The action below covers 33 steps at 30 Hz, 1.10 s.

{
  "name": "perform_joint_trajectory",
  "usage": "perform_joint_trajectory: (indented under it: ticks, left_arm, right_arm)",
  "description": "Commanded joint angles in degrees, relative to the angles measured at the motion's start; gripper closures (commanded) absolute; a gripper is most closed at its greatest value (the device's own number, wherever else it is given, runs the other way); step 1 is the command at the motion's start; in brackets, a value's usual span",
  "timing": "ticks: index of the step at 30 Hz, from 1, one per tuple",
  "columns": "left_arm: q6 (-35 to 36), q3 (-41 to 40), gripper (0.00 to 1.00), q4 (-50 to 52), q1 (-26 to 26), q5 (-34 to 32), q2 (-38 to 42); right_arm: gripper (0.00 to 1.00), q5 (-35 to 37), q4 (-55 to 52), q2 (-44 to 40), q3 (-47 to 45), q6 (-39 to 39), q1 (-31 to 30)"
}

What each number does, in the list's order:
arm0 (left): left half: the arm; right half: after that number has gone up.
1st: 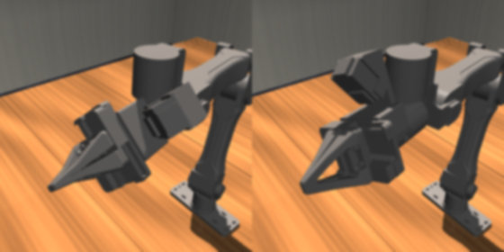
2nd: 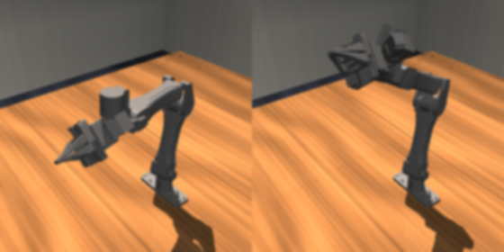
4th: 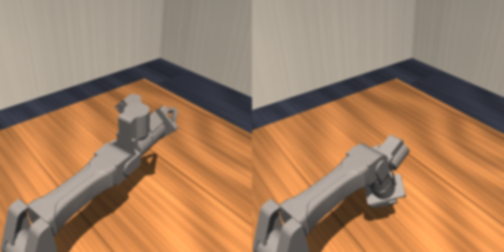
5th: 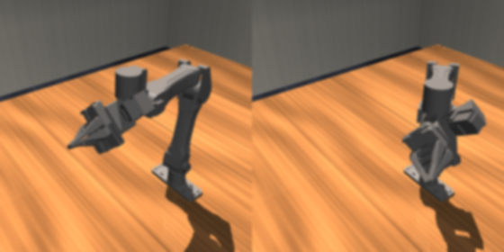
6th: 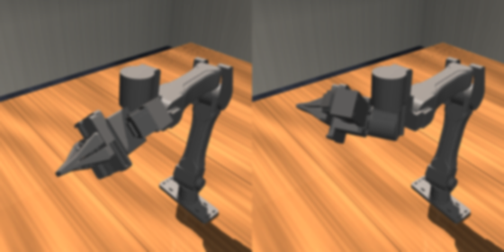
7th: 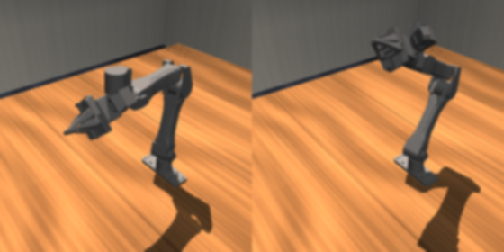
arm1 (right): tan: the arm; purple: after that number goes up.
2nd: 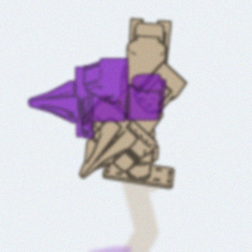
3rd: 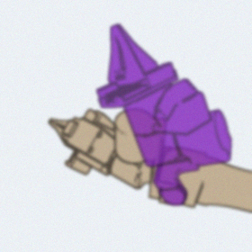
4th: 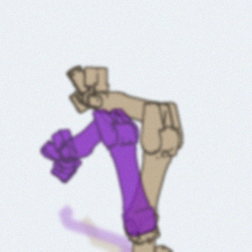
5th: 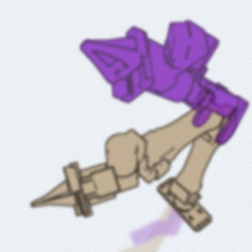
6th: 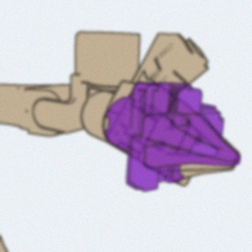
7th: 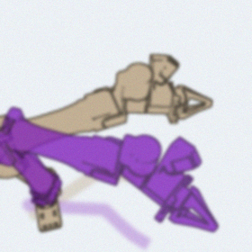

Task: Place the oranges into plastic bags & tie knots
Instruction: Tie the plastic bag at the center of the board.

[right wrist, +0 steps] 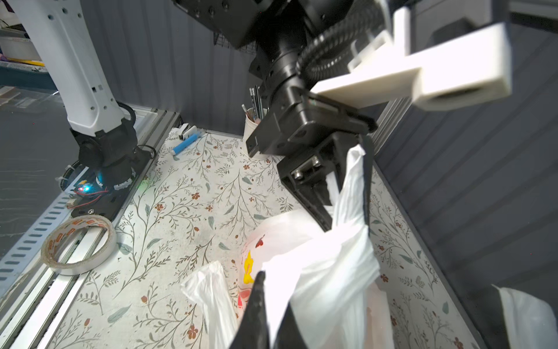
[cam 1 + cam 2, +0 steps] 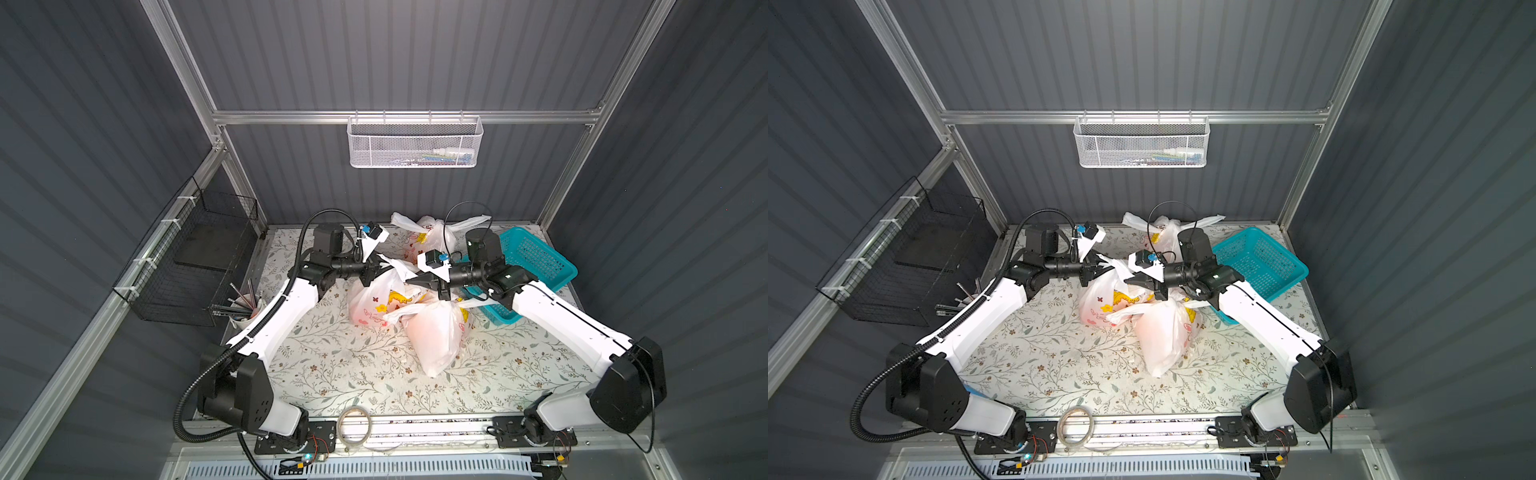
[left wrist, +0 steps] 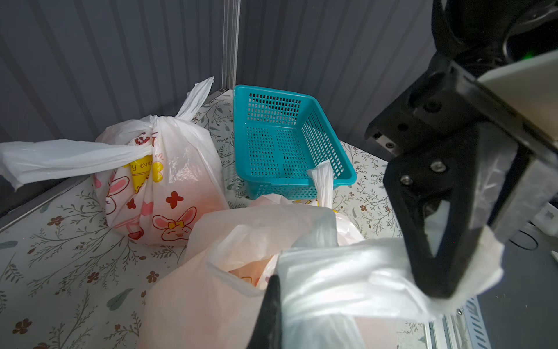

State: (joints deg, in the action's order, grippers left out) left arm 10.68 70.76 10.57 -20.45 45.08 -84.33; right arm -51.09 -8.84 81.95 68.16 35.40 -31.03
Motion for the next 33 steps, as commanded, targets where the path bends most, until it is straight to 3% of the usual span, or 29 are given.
perform_joint_trajectory:
  ticks: [1, 5, 11, 18, 20, 23, 25, 33]
  left_arm:
    - [-0.8, -0.8, 1.00, -2.9, 2.0, -3.9, 0.5]
    - [2.0, -1.5, 1.00, -2.8, 2.0, -2.4, 0.5]
    - [4.0, -1.8, 1.00, -3.1, 2.0, -2.9, 0.8]
    - [4.7, -2.1, 1.00, -3.1, 2.0, -2.9, 1.1]
    - [4.7, -2.1, 1.00, -3.1, 2.0, -3.1, 1.2]
    - [4.9, -1.9, 1.00, -2.5, 2.0, -3.1, 1.3]
    - [5.3, -1.8, 1.00, -2.1, 2.0, -3.0, 1.6]
    - [6.8, -1.9, 1.00, -0.6, 2.0, -2.8, 2.3]
  right_arm:
    - [0.83, -0.4, -3.4, -2.2, -0.5, -0.9, -0.1]
    - [0.66, -1.7, -3.8, -3.7, 4.5, -6.0, 1.6]
    - [0.57, -1.1, 5.1, -1.3, 10.7, -17.3, 8.3]
    - [0.56, 2.4, -7.6, 12.9, 28.4, -17.6, 8.7]
    - [0.54, 1.5, -11.9, 15.7, 31.5, -14.5, 7.4]
    - [0.39, 0.9, -13.0, 15.9, 29.2, -9.8, 4.5]
    - [0.34, 0.1, -13.1, 15.9, 27.7, -8.8, 3.5]
    - [0.35, 2.1, -18.0, 17.2, 25.1, -5.8, 0.0]
